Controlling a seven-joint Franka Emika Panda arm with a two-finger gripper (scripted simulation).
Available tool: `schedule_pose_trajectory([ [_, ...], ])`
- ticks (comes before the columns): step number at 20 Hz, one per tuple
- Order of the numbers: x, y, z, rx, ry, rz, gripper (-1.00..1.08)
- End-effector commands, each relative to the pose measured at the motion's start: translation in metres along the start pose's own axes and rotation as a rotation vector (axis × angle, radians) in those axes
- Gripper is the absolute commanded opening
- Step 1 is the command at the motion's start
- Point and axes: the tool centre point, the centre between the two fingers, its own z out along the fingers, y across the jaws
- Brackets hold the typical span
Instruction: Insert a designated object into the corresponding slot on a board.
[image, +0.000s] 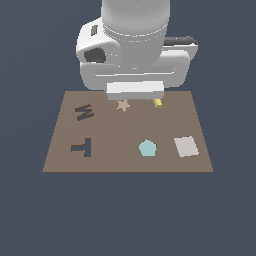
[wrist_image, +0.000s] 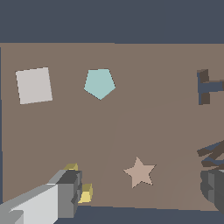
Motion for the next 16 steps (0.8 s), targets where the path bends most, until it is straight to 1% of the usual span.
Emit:
schedule_pose_trajectory([
  [1,0.000,0.000,0.000,0.000,0.000,0.000,1.00],
  [8,-0.007,-0.008,0.009,-0.002,0.003,-0.012,1.00],
  [16,-0.031,-0.036,0.041,-0.009,0.013,-0.057,1.00],
])
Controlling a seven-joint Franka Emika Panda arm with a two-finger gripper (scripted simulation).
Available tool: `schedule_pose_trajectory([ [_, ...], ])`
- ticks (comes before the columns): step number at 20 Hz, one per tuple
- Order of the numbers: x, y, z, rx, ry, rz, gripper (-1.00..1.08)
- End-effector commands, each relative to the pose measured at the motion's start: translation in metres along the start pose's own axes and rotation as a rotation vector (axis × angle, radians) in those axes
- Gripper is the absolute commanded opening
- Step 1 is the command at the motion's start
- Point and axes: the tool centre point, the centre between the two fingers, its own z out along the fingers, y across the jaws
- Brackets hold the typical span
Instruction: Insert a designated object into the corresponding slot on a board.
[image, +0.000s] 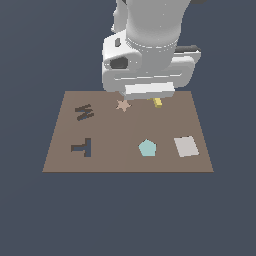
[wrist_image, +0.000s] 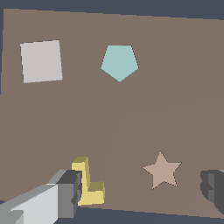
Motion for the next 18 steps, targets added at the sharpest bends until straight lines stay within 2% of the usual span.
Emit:
schedule_pose_trajectory([
  [1,-0.010,-0.012,0.013,-0.003,0.004,-0.019,1.00],
  [10,-0.043,-0.051,0.059,-0.013,0.018,-0.081,1.00],
  [18,-0.054,-0.064,0.077,-0.017,0.023,-0.102,1.00],
])
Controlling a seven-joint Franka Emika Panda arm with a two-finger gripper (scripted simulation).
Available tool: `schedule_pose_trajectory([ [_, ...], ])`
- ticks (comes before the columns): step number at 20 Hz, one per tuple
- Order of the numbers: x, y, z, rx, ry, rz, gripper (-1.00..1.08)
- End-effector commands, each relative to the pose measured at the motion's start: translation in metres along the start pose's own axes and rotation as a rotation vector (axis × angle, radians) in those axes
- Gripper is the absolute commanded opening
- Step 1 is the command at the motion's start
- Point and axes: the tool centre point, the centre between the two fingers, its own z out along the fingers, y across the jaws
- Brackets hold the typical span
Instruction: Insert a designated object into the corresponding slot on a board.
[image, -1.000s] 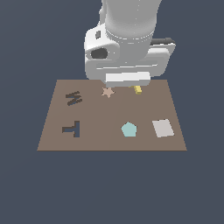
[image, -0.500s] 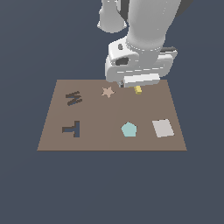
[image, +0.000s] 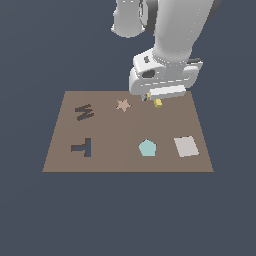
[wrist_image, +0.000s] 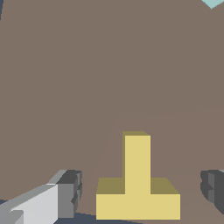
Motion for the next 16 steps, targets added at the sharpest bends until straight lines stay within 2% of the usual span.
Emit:
schedule_pose_trajectory([
  [1,-0.001,-0.001,0.002,-0.001,0.002,-0.002,1.00],
  [16,-0.001,-0.001,0.023,-0.002,0.002,-0.002,1.00],
])
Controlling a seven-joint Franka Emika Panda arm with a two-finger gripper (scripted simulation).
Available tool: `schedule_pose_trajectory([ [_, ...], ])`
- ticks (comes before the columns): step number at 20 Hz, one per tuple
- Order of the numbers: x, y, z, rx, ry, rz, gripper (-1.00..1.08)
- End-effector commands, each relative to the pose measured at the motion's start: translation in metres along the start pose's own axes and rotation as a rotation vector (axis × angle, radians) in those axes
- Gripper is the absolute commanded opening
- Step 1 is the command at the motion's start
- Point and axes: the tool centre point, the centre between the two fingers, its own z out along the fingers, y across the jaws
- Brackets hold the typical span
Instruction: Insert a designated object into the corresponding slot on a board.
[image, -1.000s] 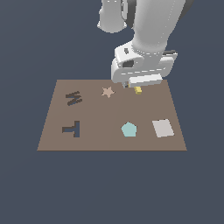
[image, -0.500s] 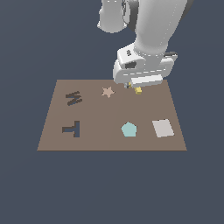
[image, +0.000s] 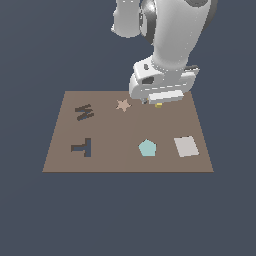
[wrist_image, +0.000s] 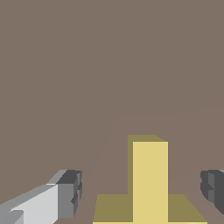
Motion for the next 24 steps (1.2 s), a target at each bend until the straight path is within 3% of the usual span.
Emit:
schedule_pose_trajectory([
  [1,0.000,0.000,0.001,0.000,0.001,0.000,-1.00],
  [15,0.002,0.000,0.001,0.000,0.001,0.009,-1.00],
  [24,0.027,0.009,0.000,0.000,0.001,0.138,-1.00],
])
